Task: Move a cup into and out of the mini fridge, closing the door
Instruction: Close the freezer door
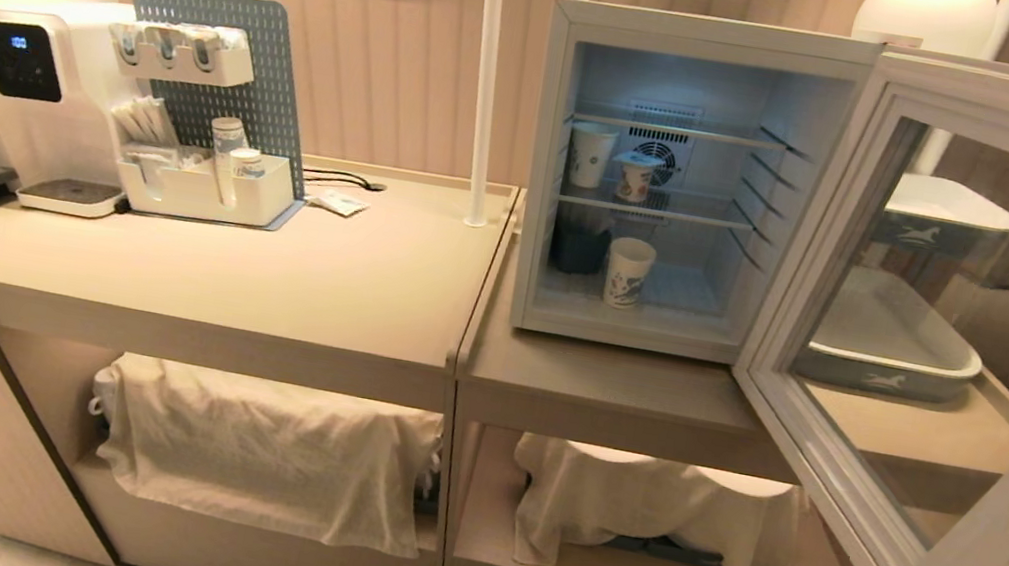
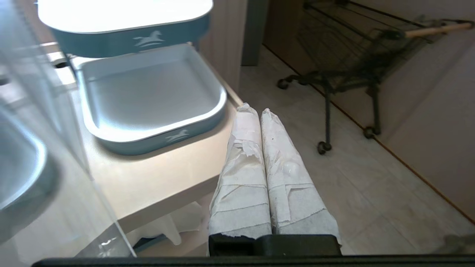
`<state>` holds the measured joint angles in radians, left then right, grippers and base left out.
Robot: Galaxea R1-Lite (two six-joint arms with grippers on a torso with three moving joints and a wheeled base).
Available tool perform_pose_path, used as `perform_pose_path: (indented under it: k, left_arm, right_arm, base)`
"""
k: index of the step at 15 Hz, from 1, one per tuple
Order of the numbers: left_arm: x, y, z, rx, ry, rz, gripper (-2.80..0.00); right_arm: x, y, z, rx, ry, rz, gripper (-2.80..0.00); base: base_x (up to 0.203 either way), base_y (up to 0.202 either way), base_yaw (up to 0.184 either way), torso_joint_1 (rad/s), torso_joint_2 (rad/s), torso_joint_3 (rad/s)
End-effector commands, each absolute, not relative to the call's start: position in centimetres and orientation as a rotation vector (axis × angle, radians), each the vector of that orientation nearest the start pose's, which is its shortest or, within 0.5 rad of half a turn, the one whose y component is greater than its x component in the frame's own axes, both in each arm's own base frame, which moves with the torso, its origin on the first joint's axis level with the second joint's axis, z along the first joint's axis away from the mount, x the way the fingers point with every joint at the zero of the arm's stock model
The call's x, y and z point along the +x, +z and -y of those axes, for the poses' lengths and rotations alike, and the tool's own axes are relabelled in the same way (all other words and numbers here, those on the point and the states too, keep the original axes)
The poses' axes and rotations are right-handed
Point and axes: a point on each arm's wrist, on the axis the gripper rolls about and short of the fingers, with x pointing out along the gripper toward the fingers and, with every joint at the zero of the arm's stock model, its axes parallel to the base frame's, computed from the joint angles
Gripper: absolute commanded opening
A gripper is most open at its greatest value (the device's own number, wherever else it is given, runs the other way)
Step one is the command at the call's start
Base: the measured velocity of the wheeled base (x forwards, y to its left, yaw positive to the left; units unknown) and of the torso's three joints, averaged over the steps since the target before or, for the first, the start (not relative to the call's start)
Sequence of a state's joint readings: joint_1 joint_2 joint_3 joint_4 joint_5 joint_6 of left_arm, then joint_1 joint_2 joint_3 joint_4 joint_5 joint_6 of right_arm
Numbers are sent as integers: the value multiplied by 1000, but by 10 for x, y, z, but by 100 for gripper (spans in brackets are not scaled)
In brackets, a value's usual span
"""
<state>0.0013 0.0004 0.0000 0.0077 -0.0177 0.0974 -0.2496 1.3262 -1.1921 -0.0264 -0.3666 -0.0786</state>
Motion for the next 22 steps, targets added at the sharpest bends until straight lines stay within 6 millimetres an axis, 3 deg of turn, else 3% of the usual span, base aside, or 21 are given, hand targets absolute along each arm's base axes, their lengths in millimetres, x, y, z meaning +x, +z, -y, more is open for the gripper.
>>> perform_pose_path:
  k: [1, 13, 22]
  left_arm:
    - [-23, 75, 0, 98, -17, -7, -280]
    - [-23, 75, 0, 98, -17, -7, -280]
    - [-23, 75, 0, 98, -17, -7, -280]
  right_arm:
    - [202, 335, 53, -84, -580, -118, -280]
    - [213, 338, -9, -81, -267, -66, -280]
    - [254, 333, -48, -82, -88, -47, -280]
  base:
    - [0, 0, 0, 0, 0, 0]
    - [0, 0, 0, 0, 0, 0]
    - [0, 0, 0, 0, 0, 0]
